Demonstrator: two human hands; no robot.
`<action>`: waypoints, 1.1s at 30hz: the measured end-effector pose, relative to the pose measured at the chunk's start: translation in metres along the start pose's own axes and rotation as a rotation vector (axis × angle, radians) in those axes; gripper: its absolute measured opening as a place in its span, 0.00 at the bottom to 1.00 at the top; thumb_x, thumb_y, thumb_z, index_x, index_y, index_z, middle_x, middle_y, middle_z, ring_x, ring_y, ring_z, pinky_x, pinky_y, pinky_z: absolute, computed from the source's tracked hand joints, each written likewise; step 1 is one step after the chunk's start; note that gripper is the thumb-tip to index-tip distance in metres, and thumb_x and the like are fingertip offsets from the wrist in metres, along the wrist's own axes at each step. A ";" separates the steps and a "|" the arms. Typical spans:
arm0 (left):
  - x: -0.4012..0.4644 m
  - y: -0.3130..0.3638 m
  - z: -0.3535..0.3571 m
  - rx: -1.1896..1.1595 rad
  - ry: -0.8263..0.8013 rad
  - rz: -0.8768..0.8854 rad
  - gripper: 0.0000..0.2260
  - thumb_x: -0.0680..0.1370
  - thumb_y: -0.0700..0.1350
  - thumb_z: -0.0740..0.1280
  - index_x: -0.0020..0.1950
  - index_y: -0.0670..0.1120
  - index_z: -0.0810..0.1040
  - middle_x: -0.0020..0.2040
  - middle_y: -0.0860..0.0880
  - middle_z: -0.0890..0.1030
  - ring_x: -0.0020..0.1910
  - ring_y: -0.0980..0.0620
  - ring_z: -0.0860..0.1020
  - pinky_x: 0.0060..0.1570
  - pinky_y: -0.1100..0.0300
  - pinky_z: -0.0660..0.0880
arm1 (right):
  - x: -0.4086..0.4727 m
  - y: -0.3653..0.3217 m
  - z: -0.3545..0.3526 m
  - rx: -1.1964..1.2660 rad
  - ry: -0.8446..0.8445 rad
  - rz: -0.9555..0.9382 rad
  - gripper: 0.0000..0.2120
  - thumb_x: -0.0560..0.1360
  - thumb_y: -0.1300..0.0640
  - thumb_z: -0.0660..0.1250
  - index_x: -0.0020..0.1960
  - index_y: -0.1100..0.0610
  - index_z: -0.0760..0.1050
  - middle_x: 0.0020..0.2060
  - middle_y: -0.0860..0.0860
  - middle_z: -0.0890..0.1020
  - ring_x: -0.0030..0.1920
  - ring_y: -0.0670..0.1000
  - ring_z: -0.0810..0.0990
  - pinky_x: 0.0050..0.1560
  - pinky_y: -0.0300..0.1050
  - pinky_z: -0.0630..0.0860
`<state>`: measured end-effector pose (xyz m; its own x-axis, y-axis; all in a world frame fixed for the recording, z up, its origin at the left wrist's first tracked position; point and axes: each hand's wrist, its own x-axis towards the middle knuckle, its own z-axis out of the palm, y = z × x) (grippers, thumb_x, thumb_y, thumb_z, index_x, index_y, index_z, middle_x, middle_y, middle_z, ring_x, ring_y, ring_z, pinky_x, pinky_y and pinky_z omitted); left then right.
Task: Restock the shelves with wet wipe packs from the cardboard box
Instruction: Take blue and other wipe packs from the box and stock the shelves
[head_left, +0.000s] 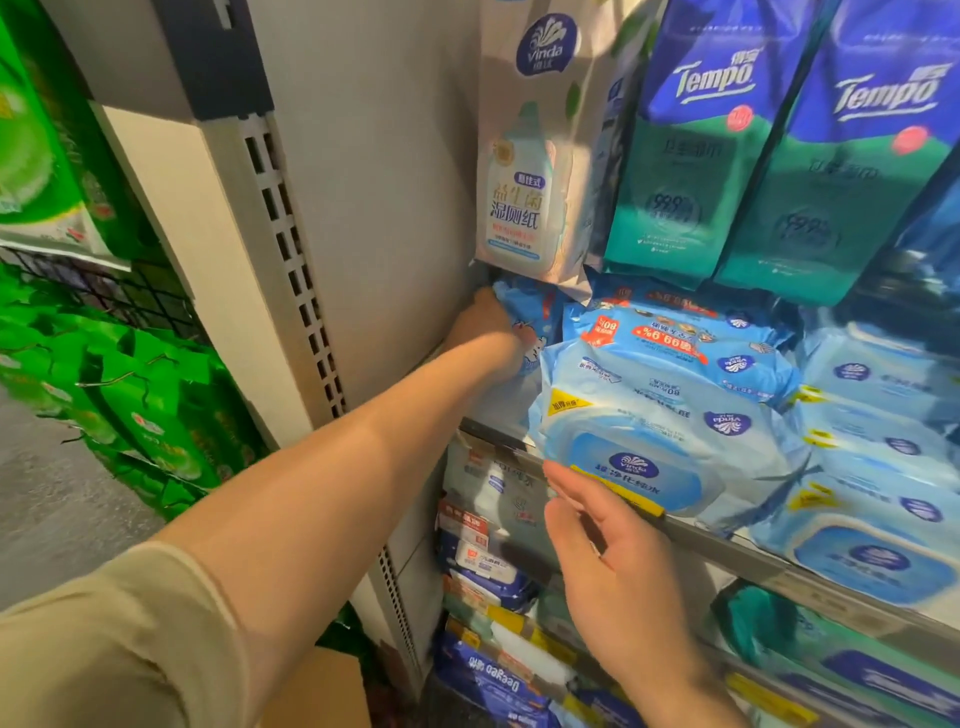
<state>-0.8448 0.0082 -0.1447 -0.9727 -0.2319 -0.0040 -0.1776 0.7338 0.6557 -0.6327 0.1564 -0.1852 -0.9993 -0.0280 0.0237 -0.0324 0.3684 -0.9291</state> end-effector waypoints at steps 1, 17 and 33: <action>0.006 0.003 0.005 0.013 0.009 -0.005 0.23 0.78 0.55 0.71 0.69 0.48 0.71 0.62 0.51 0.79 0.58 0.45 0.81 0.50 0.55 0.77 | -0.001 0.004 -0.001 -0.005 0.005 0.019 0.13 0.79 0.46 0.66 0.61 0.31 0.78 0.61 0.27 0.78 0.64 0.29 0.73 0.65 0.37 0.73; -0.112 -0.020 -0.051 -0.225 -0.043 -0.006 0.19 0.85 0.53 0.58 0.72 0.43 0.71 0.70 0.39 0.75 0.68 0.38 0.73 0.60 0.52 0.69 | -0.038 0.017 0.009 -0.320 -0.136 0.139 0.20 0.81 0.37 0.59 0.72 0.34 0.70 0.63 0.32 0.73 0.66 0.42 0.74 0.70 0.44 0.70; -0.410 -0.342 -0.147 0.228 -0.095 -0.298 0.36 0.79 0.74 0.45 0.84 0.59 0.49 0.84 0.59 0.50 0.83 0.49 0.42 0.81 0.43 0.45 | -0.140 -0.019 0.229 -0.809 -0.750 -0.284 0.31 0.83 0.38 0.55 0.82 0.41 0.51 0.81 0.37 0.52 0.82 0.42 0.47 0.82 0.50 0.48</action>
<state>-0.3634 -0.2422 -0.2562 -0.8810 -0.4043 -0.2458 -0.4730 0.7685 0.4309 -0.4883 -0.0601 -0.2551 -0.7004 -0.6549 -0.2838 -0.5295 0.7433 -0.4087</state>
